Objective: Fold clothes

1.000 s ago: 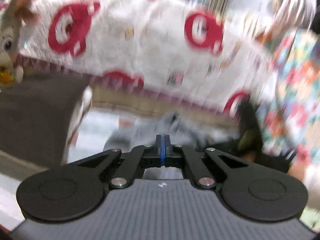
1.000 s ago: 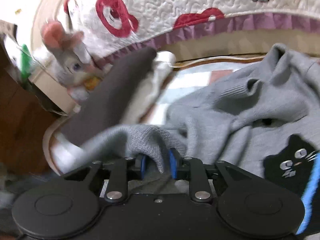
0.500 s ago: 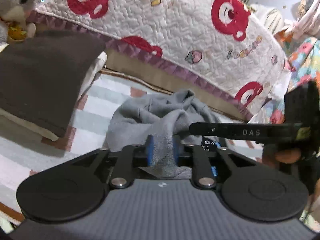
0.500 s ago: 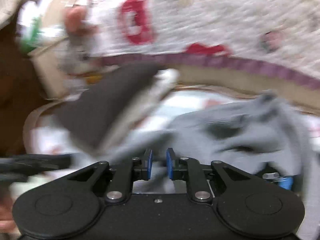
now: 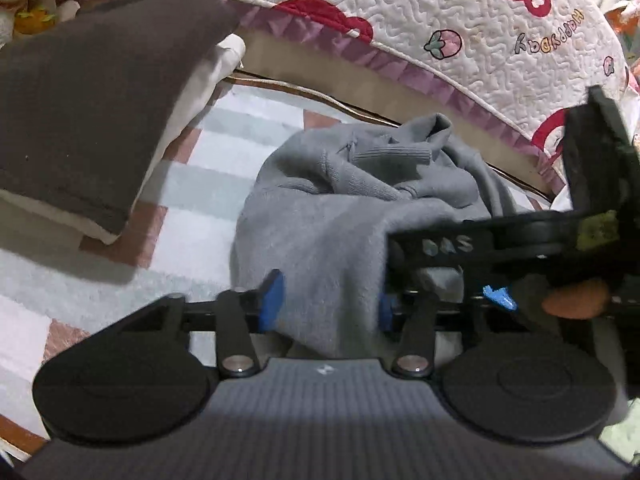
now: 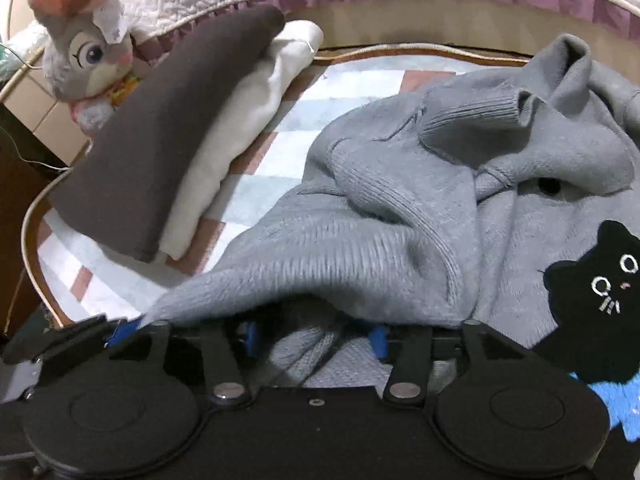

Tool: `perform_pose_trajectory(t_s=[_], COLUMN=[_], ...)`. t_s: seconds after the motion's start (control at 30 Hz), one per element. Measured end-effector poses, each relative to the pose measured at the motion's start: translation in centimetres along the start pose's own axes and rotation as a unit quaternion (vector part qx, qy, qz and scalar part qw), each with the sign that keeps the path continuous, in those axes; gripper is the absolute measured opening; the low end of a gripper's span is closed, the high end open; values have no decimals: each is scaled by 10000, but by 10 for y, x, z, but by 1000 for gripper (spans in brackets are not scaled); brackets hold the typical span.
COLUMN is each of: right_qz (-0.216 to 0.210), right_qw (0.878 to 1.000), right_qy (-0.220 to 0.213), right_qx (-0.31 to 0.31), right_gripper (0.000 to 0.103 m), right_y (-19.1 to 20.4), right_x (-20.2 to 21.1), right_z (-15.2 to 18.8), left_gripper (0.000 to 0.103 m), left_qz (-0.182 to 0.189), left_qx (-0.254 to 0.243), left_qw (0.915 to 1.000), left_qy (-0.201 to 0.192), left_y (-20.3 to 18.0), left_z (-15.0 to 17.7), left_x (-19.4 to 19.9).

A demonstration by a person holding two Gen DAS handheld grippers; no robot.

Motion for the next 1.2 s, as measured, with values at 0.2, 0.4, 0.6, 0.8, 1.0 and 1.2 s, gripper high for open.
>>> perform_pose_trajectory(t_s=[0.2, 0.4, 0.6, 0.8, 1.0, 1.2], right_qz=[-328, -867, -774, -1053, -1278, -1144], right_qw=[9975, 9862, 9673, 9461, 9228, 9506], right_qy=[-418, -960, -666, -342, 467, -532], right_qx=[466, 1031, 2320, 3045, 3606, 2835], right_gripper=[18, 16, 15, 15, 1, 9], right_y=[18, 46, 71, 88, 96, 83], right_x=[20, 76, 87, 81, 57, 103], right_z=[4, 17, 53, 81, 127, 76], left_gripper=[39, 42, 41, 9, 4, 4], left_qz=[-267, 379, 563, 369, -276, 96], left_qx=[457, 1260, 1378, 831, 506, 1208], left_qw=[9982, 9900, 9883, 9959, 9977, 9924], left_qy=[-278, -502, -321, 22, -343, -191], left_y=[22, 30, 27, 22, 37, 54], left_z=[-7, -20, -16, -4, -24, -22], left_x=[7, 21, 11, -12, -19, -25])
Point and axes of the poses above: each gripper's, at about its wrist camera, not at the fingertips, and x roughly against the way its jaws point, y to its left, z to its underside, the point moved 10 cm from there along -x, roughly the way its jaws point, and after that the axes turned 4 degrees about x, right-handed, at the moved point
